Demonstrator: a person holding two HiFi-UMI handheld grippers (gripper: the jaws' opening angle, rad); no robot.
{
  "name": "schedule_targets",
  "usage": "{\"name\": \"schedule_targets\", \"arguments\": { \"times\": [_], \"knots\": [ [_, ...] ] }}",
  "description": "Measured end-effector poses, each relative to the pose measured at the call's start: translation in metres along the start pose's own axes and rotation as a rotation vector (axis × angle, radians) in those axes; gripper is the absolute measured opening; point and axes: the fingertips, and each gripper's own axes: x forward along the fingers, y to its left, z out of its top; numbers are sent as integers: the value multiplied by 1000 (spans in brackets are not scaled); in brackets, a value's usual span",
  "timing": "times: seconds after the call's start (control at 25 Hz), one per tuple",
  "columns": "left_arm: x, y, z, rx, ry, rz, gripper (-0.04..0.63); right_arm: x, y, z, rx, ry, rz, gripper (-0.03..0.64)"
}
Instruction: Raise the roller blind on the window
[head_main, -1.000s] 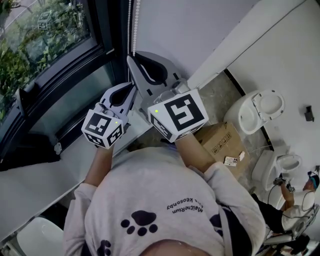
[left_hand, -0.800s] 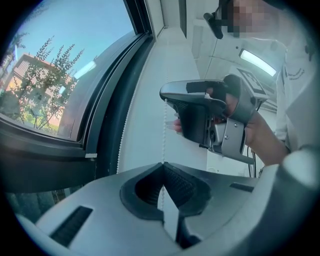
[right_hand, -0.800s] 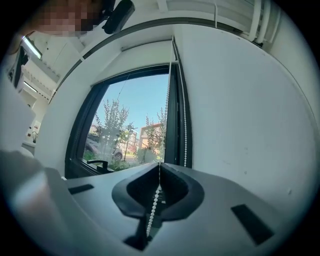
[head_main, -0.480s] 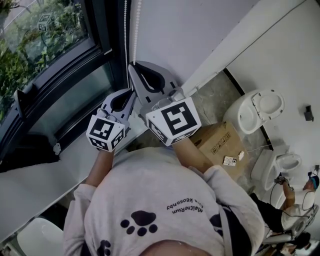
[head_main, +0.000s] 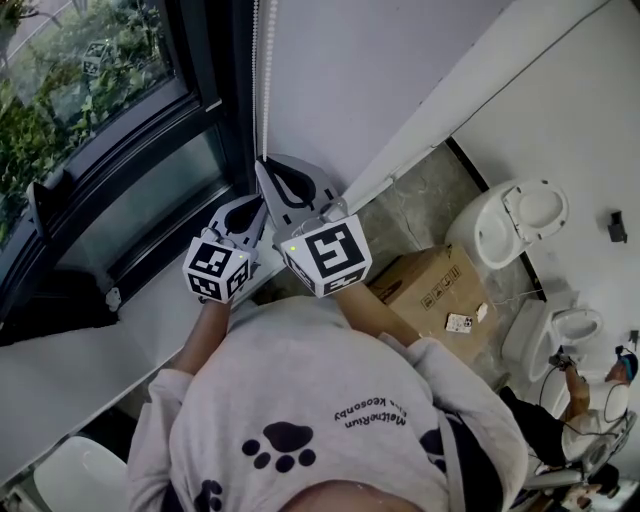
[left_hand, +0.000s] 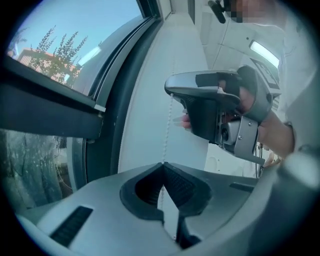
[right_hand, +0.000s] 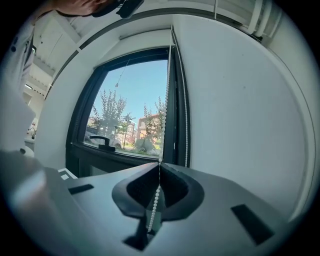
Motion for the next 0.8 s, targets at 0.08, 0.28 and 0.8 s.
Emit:
{"name": "schedule_targets", "arguments": {
  "times": [0.08, 0.28, 0.8],
  "knots": [
    [2, 1, -13, -21, 15, -2, 8, 1, 1, -13, 5, 19, -1, 11],
    [5, 5, -40, -27, 52, 13, 8, 1, 2, -41, 14, 57, -4, 11],
    [-7, -4, -15, 112, -10, 16, 11, -1, -5, -39, 17, 0, -28, 11]
  ]
}}
